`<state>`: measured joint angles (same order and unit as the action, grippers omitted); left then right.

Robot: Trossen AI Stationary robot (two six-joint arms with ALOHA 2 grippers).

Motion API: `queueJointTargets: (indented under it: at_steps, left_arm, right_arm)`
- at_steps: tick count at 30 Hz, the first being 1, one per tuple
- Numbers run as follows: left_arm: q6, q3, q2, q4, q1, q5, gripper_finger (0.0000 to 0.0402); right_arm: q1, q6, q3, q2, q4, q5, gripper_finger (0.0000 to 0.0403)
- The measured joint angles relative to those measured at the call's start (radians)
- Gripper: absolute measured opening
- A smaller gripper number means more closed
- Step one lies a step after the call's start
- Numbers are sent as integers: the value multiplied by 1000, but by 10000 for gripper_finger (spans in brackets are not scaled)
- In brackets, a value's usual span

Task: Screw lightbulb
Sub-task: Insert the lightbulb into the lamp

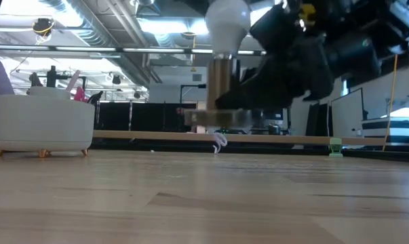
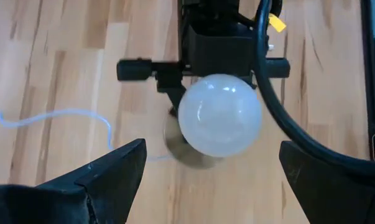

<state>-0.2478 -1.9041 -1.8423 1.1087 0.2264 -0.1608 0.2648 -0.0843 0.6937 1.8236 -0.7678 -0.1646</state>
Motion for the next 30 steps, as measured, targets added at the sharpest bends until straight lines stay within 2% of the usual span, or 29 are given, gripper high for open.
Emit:
queueJointTargets:
  at_steps: [5, 10, 21, 30]
  left_arm:
    - [-33, 2, 0, 17, -11, 0, 358]
    - [-29, 71, -2, -8, -25, 1, 358]
    - [7, 97, -30, -108, -36, 25, 358]
    - [41, 98, -87, -105, -47, 29, 358]
  right_arm:
    - [-20, 2, 0, 71, -74, 18, 182]
    - [-25, 8, 0, 124, -126, 18, 182]
    - [-42, 35, 4, 184, -141, 24, 182]
    - [-57, 42, 16, 205, -154, 41, 182]
